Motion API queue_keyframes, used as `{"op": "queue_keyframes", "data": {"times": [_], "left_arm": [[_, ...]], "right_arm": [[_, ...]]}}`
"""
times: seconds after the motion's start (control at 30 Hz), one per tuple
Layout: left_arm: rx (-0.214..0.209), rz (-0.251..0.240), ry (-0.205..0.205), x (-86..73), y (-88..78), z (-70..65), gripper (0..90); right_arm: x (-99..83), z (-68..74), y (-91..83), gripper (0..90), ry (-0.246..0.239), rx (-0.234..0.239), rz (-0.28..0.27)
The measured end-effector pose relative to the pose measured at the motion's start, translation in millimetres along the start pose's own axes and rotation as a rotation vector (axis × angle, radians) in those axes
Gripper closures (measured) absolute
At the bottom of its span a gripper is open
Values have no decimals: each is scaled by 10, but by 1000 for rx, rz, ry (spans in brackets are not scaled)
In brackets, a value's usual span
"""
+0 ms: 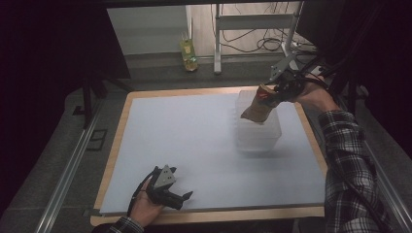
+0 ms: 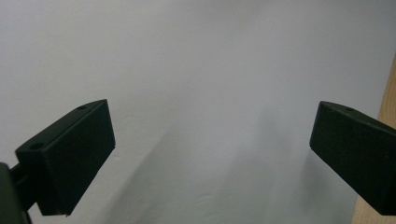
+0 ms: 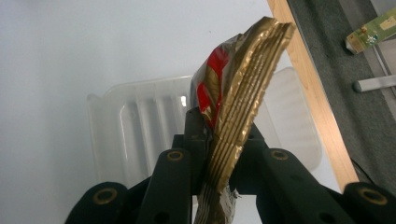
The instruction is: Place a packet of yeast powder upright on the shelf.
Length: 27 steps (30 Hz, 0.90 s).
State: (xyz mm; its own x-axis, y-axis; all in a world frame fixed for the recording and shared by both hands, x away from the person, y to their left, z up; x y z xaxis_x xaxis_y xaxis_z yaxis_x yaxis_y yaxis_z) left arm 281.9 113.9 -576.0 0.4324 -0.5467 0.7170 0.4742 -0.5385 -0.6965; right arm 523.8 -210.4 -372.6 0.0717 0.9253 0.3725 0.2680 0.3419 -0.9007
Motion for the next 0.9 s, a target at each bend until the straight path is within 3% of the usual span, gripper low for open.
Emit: {"op": "queue_keyframes", "data": {"times": [0.07, 0.2, 0.27, 0.63, 0.9], "left_arm": [[0, 2, 1, -2, 1, 2, 0], [-2, 0, -2, -1, 6, -6, 0], [-1, 4, -1, -5, 5, -2, 1], [4, 7, 4, -2, 10, -9, 3], [4, 7, 5, -7, 1, -4, 3]], "right_arm": [[-18, -8, 31, 787, 11, 7, 3], [-78, 3, 141, 791, 9, 14, 70], [-101, 2, 166, 796, 15, 19, 70], [-196, -71, -40, 795, 32, -26, 116], [-55, -31, 280, 777, 34, -7, 120]]}}
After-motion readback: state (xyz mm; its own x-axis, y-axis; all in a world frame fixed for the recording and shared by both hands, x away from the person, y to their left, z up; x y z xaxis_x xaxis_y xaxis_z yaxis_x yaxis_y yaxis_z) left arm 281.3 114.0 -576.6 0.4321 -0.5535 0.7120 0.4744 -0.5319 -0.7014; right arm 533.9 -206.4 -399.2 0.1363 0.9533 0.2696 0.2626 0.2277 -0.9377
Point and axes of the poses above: each handheld gripper's, and its own axes: y roughly forward along the jaws, x roughly out of its top, z roughly to its left, the point moved 6 cm from there along y, roughly forward along the jaws, and after that the axes turned 7 degrees about z, right-handed, at the moved point
